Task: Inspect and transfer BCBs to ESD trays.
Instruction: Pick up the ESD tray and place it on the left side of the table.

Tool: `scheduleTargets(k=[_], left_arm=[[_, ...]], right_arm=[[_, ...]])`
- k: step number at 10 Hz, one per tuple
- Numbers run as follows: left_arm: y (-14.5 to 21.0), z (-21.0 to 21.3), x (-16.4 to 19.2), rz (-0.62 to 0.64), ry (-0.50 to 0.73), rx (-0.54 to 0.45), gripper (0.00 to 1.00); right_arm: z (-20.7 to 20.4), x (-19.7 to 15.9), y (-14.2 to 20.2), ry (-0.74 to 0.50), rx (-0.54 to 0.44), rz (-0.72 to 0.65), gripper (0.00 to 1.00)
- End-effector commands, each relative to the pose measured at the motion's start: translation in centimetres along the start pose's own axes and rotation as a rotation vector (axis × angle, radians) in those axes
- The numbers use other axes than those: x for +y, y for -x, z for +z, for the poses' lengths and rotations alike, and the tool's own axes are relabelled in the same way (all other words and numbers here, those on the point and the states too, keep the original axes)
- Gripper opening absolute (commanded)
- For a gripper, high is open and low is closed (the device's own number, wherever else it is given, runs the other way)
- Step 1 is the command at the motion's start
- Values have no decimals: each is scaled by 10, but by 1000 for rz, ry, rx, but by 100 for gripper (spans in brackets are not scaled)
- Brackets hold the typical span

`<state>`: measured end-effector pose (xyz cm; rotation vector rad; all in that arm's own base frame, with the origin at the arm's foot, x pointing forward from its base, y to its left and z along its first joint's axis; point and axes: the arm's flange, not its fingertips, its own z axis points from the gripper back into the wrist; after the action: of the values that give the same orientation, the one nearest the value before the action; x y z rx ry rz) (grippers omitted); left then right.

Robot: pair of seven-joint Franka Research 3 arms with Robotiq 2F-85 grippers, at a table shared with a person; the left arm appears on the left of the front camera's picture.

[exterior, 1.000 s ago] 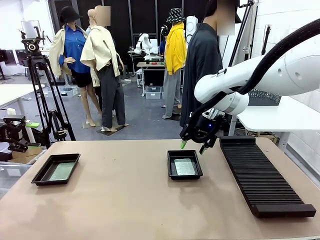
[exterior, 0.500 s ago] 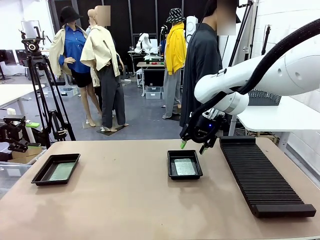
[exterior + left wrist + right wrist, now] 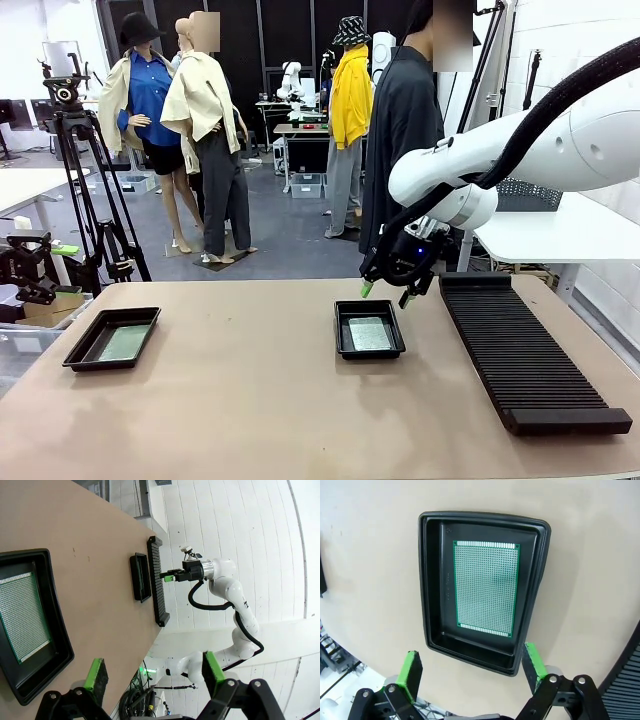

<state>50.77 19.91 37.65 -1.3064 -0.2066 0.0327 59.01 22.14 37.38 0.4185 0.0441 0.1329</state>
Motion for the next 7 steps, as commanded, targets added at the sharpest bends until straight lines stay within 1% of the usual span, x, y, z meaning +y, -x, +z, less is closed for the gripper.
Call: scheduleTargets(k=[1,2,3,4,5,6,7], left_arm=[[2,-1,-3,-3,0,-18,100],[2,-1,-3,-3,0,-18,100],[2,-1,-3,-3,0,-18,100],[2,-1,-3,-3,0,-18,100],[2,-1,-3,-3,0,-18,100],[2,-1,-3,-3,0,-18,100],[2,-1,-3,-3,0,-18,100]], right_arm=[[19,-10,8,-47,-1,4,100],[43,-24,16,-99,-57,-9,100],[69,-42,23,-198,-86,-18,100],[93,-61,32,-306,-96,-31,100],[111,-79,39,-388,-100,-38,100],[125,-99,45,-455,-107,-57,100],[137,-118,52,-463,-156,-80,100]])
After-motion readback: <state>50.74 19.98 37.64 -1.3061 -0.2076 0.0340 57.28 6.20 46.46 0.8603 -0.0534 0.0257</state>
